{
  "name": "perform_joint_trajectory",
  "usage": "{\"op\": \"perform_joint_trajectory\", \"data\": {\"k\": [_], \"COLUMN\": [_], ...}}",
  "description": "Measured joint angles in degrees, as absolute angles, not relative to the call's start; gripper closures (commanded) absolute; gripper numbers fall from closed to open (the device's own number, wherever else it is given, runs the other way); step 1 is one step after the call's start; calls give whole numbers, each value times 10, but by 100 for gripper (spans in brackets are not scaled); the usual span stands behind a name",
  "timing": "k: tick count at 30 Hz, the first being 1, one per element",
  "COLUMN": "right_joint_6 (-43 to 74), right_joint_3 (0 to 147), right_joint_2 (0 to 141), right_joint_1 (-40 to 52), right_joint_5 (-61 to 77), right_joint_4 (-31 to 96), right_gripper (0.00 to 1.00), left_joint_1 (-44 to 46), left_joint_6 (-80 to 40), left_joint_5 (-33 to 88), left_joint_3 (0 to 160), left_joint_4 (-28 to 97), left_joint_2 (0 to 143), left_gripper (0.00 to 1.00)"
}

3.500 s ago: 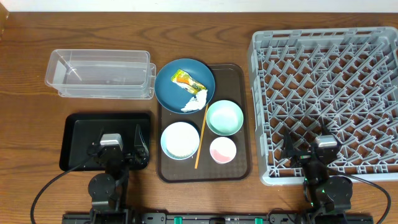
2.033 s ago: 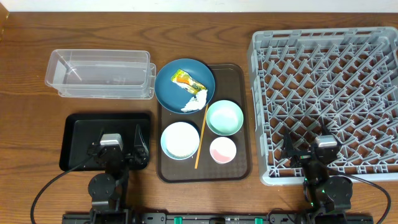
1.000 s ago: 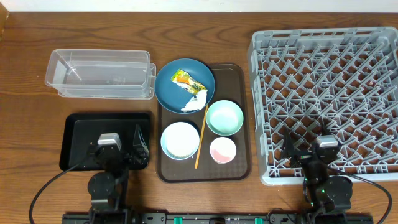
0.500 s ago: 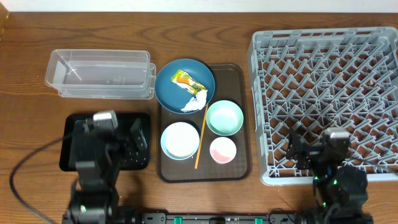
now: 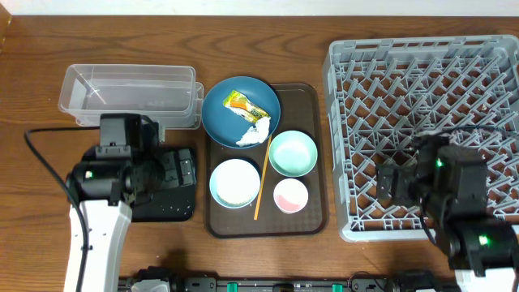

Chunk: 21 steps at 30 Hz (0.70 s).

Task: Sort waste into correct bins and load items into the dishwasher rack
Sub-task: 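Reach the left gripper to the crumpled paper on the blue plate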

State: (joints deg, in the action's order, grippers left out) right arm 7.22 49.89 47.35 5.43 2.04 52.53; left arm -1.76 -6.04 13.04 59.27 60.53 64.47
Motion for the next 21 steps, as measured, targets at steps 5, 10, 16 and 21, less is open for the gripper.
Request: {"op": "perform_joint_trajectory", "data": {"k": [5,10,16,21], "right_joint_6": [72,72,72,72], "right_joint_3": [499,499,499,499], "right_joint_2": [502,502,502,502], "right_joint_1": [54,54,54,54], "right_joint_5": [37,38,38,36], "right_joint_4": [536,537,538,538], "right_gripper": [1,1,1,1], "left_joint_1": [-18,-18,18,88], "left_joint_6": [-60,-60,-57,-54], "left_joint_5": [138,150,152,146], "left_joint_3": [593,593,596,648], "left_joint_4": [612,577,484,397], "left_joint_2": [667,669,679,743], "left_gripper": [2,2,1,0]}}
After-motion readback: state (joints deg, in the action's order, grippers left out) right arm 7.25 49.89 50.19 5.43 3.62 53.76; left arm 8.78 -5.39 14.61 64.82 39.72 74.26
